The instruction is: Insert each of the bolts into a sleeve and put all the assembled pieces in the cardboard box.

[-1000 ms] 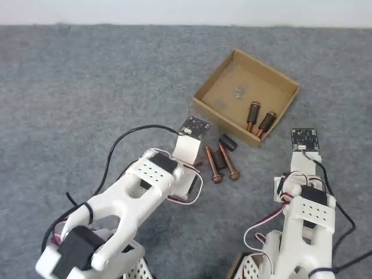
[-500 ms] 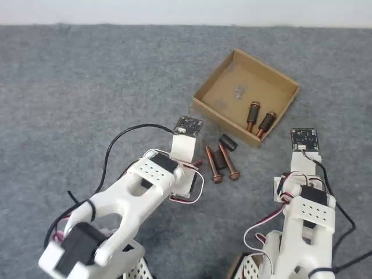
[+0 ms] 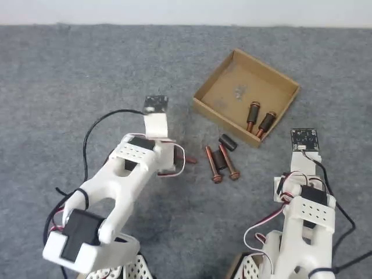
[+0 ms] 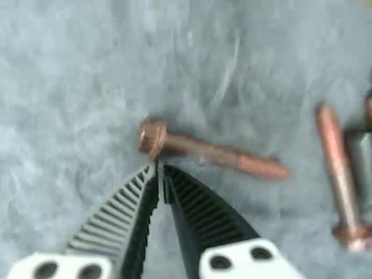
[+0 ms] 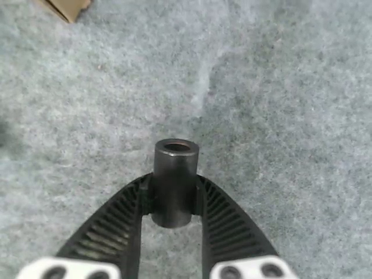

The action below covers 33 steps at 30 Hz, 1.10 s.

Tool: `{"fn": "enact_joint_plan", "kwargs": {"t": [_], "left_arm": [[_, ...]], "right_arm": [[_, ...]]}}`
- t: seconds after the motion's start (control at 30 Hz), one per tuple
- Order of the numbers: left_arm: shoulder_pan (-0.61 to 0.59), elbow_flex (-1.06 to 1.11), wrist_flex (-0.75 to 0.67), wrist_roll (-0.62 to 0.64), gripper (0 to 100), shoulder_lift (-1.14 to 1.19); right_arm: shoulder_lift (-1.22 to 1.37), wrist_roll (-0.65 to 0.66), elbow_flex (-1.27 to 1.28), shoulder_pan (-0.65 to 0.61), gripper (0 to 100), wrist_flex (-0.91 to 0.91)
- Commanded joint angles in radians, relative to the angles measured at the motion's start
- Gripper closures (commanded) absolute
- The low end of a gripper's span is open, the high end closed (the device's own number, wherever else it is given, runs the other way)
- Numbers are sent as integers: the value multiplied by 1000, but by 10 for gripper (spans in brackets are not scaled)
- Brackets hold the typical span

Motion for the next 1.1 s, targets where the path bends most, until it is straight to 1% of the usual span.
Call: {"fn": "enact_joint_plan", "kwargs": {"t": [0.0, 0.2, 0.37, 0.47, 0.53, 0.7, 0.77, 0.87, 0.97, 1.07], "left_arm": [[-11, -10, -75, 9, 989, -9], [26, -7, -133, 11, 989, -8], [26, -5, -138, 21, 989, -8], [26, -1, -137, 104, 989, -20], [26, -5, -110, 153, 989, -43], [26, 1, -15, 255, 989, -189], [26, 25, -3, 304, 989, -230], [23, 82, -72, 433, 989, -218], [18, 101, -147, 568, 989, -149], [26, 71, -155, 580, 989, -80]], "right_arm": [[-27, 15, 0, -10, 993, -19], [-31, 15, 5, -10, 993, -19], [-28, 15, 5, -10, 993, -19], [-28, 15, 6, -10, 993, -19], [-28, 15, 6, -7, 993, -19], [-28, 15, 6, -5, 993, -19], [-28, 15, 6, -5, 993, -19], [-27, 15, 6, -7, 993, -19], [-27, 15, 6, -8, 993, -19], [-27, 15, 6, -8, 993, -19]]}}
